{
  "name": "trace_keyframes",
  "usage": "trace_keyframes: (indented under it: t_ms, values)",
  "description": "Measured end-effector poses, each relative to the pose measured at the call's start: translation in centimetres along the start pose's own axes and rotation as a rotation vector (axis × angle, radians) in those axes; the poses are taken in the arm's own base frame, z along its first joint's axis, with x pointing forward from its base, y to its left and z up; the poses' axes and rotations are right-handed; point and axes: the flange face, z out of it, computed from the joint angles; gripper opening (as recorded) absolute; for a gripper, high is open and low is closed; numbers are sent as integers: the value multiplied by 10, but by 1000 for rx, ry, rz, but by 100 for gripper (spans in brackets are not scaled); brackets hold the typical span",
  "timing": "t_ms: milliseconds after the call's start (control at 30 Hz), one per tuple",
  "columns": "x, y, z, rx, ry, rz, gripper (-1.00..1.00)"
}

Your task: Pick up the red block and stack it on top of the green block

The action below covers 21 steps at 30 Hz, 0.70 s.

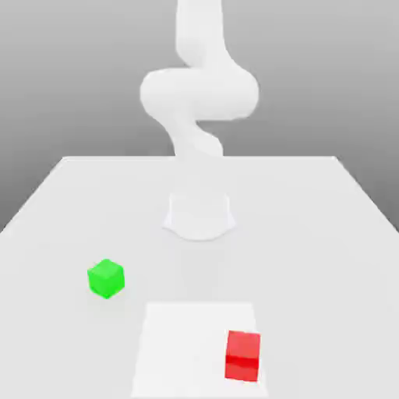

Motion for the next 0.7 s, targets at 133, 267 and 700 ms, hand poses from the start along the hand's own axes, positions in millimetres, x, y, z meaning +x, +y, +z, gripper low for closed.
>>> trace_keyframes:
  t_ms: [133,267,700]
  values:
    - [-19,1,87,-106,-71,19,0]
    - [-45,14,166,-204,-143,38,0]
    - [-185,111,361,-490,-409,105,0]
